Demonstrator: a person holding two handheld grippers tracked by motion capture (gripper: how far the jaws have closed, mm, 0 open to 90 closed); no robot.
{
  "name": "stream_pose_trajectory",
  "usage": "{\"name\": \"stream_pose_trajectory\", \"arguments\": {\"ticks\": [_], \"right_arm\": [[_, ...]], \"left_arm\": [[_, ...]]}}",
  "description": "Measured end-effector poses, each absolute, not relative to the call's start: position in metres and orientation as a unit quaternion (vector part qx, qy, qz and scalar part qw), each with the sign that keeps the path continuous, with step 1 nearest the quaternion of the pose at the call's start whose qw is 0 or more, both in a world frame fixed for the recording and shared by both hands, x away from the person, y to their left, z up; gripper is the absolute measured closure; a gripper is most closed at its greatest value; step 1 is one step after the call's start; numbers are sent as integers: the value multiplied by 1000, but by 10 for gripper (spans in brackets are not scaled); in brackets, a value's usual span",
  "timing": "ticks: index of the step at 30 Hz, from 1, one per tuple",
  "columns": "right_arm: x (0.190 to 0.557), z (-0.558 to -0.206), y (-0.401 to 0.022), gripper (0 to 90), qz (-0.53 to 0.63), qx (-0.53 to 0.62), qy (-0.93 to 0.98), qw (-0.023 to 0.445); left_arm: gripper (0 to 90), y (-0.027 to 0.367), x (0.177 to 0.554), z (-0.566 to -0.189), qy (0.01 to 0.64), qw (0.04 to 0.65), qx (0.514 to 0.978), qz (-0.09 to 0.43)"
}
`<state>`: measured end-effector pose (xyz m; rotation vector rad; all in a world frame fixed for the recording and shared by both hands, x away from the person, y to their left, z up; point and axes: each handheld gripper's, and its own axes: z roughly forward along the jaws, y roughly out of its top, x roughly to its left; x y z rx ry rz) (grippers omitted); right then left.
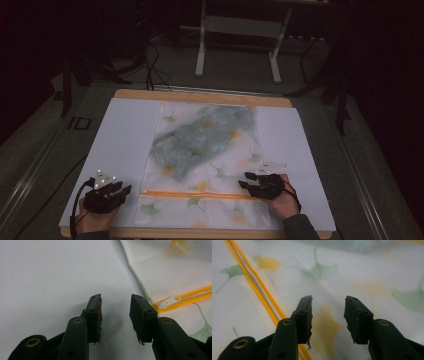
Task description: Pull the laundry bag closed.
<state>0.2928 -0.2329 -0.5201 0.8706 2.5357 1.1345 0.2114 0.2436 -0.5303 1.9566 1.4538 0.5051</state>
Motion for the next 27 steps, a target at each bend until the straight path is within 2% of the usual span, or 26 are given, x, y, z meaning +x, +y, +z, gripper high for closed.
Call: {"name": "stream_pose_trajectory", "arguments": {"ticks": [27], "right_arm": [[320, -499, -119, 567, 393, 181, 899, 65]], "left_arm": [[603, 246, 209, -526, 538, 319, 756, 190]]}}
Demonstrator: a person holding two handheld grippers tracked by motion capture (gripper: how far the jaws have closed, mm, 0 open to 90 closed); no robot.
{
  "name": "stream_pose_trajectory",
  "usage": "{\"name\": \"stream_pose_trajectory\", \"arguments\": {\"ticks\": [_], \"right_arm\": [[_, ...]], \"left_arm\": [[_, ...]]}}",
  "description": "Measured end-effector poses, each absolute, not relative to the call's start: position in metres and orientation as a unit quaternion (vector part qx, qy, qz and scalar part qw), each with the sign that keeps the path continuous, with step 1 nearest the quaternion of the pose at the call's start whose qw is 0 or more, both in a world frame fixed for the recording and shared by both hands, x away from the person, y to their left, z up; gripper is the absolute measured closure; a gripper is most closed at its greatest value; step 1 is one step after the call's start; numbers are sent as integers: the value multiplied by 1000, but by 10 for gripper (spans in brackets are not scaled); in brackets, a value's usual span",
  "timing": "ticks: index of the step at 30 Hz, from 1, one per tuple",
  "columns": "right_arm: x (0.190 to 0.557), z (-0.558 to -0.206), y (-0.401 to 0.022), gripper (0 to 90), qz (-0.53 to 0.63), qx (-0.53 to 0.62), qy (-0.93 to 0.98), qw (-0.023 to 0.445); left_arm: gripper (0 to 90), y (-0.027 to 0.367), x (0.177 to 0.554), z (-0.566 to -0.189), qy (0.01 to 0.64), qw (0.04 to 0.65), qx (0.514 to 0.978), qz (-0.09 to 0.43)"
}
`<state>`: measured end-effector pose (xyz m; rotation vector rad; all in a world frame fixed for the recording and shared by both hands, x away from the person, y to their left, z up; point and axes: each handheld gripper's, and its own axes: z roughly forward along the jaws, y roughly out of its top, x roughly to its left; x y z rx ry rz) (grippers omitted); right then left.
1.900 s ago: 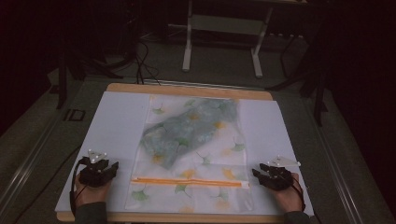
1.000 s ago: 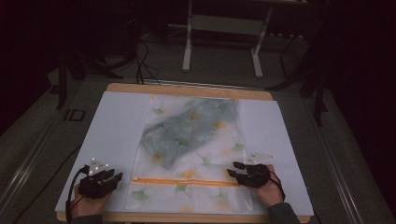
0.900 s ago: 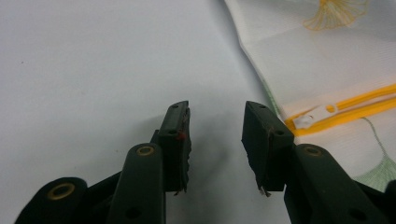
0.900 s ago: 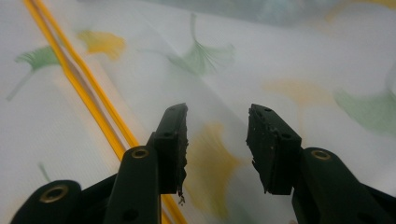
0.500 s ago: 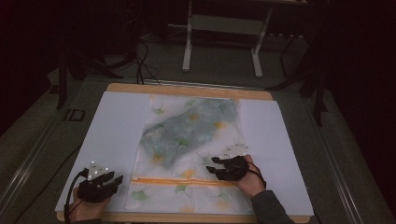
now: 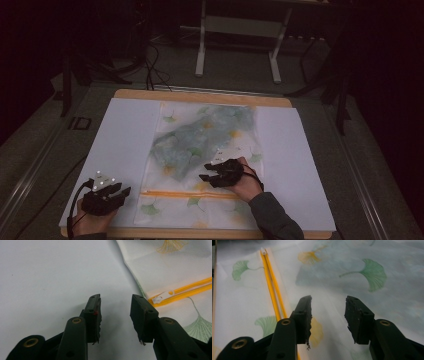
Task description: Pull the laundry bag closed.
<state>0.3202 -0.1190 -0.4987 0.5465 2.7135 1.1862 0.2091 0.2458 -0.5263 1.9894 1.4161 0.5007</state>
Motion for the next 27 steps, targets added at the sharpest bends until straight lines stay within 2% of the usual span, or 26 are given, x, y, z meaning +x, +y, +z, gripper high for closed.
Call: {"name": "stream_pose_trajectory", "arguments": {"ticks": [27], "right_arm": [[318, -515, -52, 636, 402, 125, 906, 30]], "left_arm": [[611, 250, 214, -525, 539, 321, 754, 194]]}}
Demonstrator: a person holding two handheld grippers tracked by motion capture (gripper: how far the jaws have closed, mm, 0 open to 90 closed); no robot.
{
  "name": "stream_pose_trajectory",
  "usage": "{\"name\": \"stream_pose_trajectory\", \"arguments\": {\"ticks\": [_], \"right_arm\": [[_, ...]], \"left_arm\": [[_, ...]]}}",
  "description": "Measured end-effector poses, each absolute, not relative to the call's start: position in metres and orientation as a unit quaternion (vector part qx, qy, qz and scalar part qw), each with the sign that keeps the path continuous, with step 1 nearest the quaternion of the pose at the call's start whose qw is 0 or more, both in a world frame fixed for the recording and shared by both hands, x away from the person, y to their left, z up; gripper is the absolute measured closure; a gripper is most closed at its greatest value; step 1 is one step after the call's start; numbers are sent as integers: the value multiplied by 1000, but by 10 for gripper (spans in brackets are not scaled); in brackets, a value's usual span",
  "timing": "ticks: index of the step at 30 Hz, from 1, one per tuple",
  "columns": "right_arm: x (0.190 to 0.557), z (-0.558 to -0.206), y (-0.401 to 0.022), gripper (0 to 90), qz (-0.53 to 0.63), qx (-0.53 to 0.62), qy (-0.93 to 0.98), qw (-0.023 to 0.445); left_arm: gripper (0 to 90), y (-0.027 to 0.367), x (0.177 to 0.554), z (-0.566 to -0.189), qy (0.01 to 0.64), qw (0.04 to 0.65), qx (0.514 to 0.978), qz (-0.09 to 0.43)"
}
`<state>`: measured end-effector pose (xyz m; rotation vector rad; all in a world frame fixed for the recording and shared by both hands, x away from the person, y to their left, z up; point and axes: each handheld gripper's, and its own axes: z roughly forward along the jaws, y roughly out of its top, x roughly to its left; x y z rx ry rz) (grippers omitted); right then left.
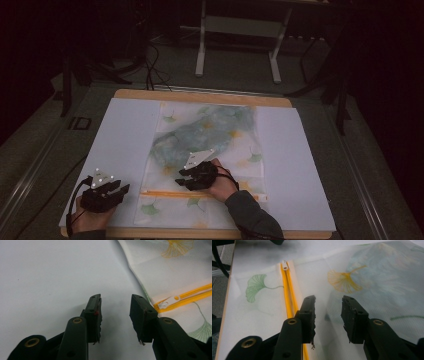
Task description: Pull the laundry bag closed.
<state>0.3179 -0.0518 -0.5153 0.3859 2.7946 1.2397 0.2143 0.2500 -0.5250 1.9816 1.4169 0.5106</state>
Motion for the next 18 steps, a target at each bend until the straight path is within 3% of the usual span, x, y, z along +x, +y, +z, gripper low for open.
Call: {"name": "stream_pose_trajectory", "arguments": {"ticks": [18], "right_arm": [[307, -521, -22, 717, 407, 97, 908, 14]], "left_arm": [[612, 249, 213, -524, 538, 321, 753, 199]]}}
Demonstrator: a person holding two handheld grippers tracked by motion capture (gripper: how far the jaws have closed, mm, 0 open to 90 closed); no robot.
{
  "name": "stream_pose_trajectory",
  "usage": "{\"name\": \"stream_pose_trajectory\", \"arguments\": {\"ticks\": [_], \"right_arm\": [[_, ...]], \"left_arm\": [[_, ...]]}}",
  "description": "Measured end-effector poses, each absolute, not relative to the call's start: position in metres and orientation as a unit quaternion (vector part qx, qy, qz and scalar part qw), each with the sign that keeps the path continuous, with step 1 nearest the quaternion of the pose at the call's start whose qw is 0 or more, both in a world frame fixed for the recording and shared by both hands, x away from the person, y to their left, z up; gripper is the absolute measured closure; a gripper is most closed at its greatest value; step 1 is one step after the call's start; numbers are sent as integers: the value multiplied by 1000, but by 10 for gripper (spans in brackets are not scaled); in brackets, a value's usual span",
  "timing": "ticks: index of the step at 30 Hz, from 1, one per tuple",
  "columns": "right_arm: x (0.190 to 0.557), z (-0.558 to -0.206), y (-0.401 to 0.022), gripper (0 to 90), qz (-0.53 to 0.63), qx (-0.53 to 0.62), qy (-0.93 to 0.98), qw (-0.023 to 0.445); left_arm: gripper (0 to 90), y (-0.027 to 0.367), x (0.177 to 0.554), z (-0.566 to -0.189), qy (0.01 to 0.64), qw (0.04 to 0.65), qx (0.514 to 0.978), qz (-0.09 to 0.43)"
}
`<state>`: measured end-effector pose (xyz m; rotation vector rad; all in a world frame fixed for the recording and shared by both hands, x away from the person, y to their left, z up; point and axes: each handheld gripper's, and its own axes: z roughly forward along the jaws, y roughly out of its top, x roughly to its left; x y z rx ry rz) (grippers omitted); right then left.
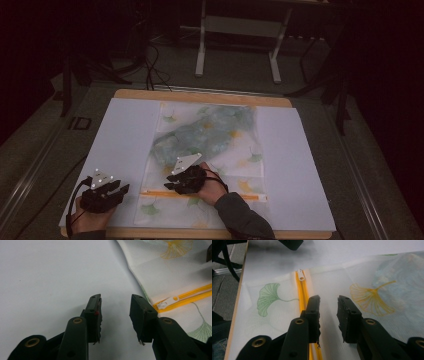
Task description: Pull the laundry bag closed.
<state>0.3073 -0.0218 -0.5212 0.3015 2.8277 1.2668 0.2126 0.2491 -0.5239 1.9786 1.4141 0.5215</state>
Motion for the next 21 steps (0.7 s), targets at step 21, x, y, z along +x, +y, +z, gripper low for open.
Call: {"name": "stream_pose_trajectory", "arguments": {"ticks": [21], "right_arm": [[299, -534, 12, 733, 406, 80, 910, -7]], "left_arm": [[609, 249, 212, -523, 538, 323, 752, 202]]}}
